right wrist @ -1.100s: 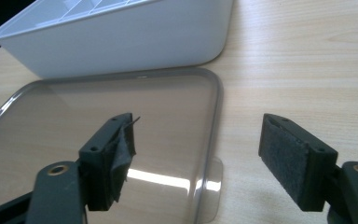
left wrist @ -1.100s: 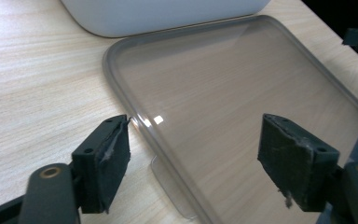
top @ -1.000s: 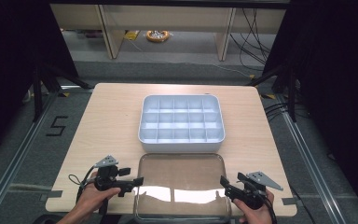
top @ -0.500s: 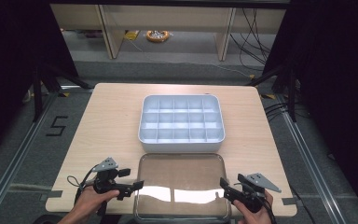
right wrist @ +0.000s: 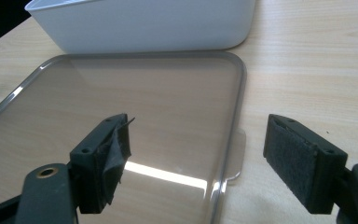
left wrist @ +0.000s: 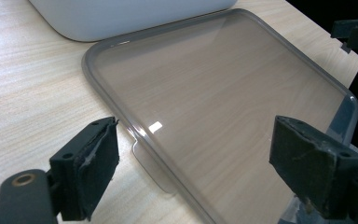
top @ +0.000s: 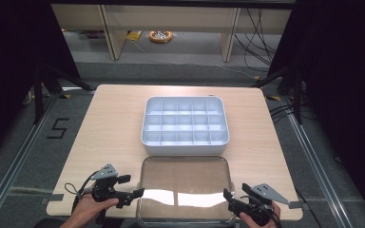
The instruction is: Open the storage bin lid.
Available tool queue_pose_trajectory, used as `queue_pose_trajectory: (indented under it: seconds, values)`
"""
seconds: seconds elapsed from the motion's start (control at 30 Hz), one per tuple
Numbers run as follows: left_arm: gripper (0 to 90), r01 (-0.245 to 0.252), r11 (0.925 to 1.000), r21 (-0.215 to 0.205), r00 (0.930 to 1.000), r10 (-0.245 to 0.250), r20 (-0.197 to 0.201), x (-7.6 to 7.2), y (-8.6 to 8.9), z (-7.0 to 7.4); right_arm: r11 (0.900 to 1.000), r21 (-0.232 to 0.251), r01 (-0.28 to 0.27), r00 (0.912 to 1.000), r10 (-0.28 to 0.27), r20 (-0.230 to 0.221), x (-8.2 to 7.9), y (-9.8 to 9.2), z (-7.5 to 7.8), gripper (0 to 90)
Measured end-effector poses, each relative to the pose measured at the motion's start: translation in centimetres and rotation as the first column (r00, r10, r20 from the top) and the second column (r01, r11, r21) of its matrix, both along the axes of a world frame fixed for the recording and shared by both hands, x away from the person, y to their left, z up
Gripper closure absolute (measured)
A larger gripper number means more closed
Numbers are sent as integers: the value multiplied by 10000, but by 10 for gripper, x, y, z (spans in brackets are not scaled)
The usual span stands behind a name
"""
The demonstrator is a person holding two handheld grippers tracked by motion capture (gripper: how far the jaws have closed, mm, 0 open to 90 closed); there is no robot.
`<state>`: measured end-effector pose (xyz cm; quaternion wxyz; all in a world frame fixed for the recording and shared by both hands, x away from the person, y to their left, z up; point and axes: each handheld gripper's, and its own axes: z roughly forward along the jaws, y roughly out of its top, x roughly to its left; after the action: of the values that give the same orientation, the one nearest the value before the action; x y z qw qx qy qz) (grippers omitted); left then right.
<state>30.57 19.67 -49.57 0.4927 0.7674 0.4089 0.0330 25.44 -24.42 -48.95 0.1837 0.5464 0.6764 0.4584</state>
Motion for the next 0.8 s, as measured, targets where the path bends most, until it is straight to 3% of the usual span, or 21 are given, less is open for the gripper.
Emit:
queue_pose_trajectory:
  seconds: [0.03,0.1,0.2,0.3,0.33,0.37,0.4,0.43,0.57,0.6,0.63,0.77,0.8]
  values:
    - [149,-3,10000,92,10000,3,-11,-1,0,1,9997,-181,181,9996,-185,-211,-3,0,1,236]
    - [149,26,9999,101,10000,-26,-8,-2,1,1,10000,30,13,10000,-13,-58,-5,-1,0,234]
    - [149,78,9999,104,10000,-79,51,-5,2,1,9998,-180,58,10000,-59,-54,-9,-1,0,233]
    - [149,86,9999,122,10000,-86,37,-11,3,1,9987,414,281,9988,-264,-424,-16,3,1,232]
    - [149,86,9999,122,10000,-86,37,-11,3,1,9987,414,281,9988,-264,-424,-16,3,1,232]
    - [149,110,9998,140,9999,-110,40,-14,4,1,10000,-43,-56,9999,56,-114,-15,-1,-1,230]
    - [149,147,9998,103,9998,-148,133,-15,5,1,9992,360,189,9992,-177,-352,-20,2,1,230]
    - [149,144,9999,76,9999,-144,6,-16,4,1,10000,-32,17,9998,-18,-188,-19,-1,0,230]
    - [149,187,9998,81,9998,-188,67,-20,5,2,9997,182,-176,9995,181,-271,-25,-1,-2,227]
    - [149,156,9999,40,9999,-156,39,-20,5,2,9998,-197,-95,9995,89,-292,-26,-2,-1,227]
    - [149,213,9997,72,9998,-213,41,-22,5,2,9997,240,-20,9992,30,-399,-28,0,-1,227]
    - [149,112,9999,64,9999,-112,27,-24,5,2,9998,66,-176,9995,178,-255,-29,-1,-4,227]
    - [149,113,9999,62,9999,-113,15,-24,5,2,9997,173,-189,9990,196,-407,-30,-1,-2,226]
